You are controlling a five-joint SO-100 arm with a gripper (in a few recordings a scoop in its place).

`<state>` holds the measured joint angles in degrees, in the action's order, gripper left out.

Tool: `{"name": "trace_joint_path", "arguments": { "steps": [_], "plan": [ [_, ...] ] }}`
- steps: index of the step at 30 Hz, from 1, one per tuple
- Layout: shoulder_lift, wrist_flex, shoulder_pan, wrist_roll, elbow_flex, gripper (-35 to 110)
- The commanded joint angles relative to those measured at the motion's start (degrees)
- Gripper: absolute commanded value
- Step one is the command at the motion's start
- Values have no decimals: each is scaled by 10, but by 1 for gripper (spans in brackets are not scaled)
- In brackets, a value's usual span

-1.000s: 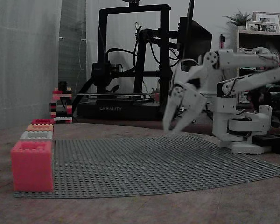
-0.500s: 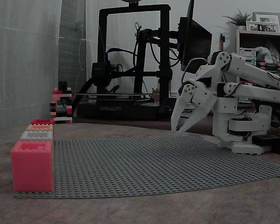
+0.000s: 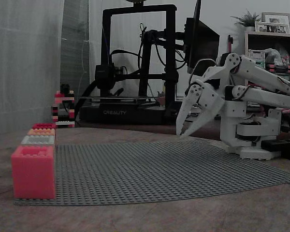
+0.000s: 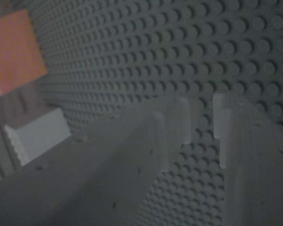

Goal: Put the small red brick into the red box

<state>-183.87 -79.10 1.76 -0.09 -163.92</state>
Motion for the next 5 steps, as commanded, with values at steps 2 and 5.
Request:
{"name": "trace_joint_path", "arguments": {
  "steps": [2, 5],
  "plan": [
    [-7, -14, 0, 13, 0, 0],
    [-7, -14, 0, 12, 0, 0]
  ]
}}
